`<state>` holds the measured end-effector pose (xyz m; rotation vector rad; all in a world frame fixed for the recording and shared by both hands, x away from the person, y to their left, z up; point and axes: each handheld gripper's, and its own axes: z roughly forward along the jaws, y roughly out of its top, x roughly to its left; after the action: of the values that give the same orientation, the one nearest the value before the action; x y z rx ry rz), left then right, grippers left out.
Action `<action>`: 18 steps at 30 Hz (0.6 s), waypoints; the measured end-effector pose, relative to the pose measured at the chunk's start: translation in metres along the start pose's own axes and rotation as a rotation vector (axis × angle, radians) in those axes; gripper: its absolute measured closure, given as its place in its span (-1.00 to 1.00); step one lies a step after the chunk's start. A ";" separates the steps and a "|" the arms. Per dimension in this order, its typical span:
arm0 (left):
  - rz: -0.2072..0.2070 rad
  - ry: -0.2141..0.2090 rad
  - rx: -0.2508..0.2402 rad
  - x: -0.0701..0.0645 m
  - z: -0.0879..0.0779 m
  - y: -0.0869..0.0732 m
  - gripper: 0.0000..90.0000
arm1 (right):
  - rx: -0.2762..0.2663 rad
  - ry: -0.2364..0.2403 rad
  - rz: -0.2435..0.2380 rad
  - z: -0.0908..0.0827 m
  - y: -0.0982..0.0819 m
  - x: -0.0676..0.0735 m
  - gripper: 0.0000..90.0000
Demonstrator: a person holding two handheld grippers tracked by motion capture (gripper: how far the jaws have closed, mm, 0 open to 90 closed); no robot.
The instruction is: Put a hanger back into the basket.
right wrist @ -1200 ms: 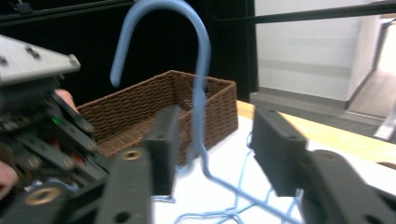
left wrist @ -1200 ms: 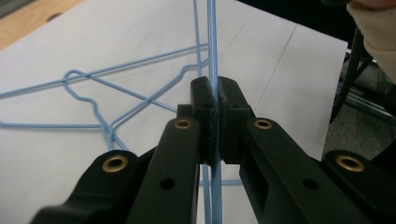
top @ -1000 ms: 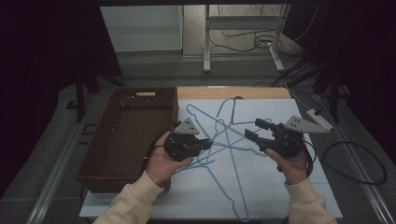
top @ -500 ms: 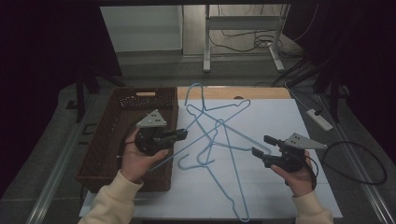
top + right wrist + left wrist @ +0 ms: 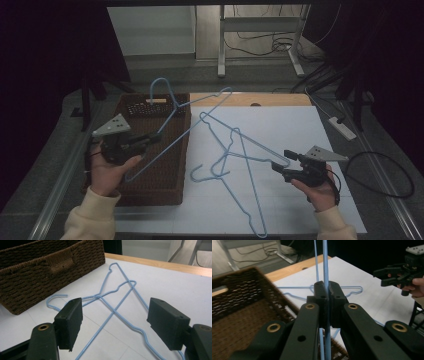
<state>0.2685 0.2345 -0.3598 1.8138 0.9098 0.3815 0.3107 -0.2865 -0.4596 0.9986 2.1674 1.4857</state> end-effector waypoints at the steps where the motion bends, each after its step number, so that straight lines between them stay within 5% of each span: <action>1: -0.004 0.009 -0.002 0.004 -0.004 -0.002 0.93 | 0.001 -0.002 0.000 0.000 -0.001 -0.001 -0.37; 10: -0.004 0.122 0.040 0.041 -0.020 -0.026 0.93 | 0.020 -0.034 0.011 0.001 -0.005 -0.004 -0.37; 18: -0.029 0.174 0.073 0.067 -0.022 -0.042 0.93 | 0.032 -0.040 0.010 0.003 -0.007 -0.005 -0.36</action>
<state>0.2820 0.3054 -0.3976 1.8522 1.0816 0.4993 0.3133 -0.2896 -0.4676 1.0422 2.1680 1.4279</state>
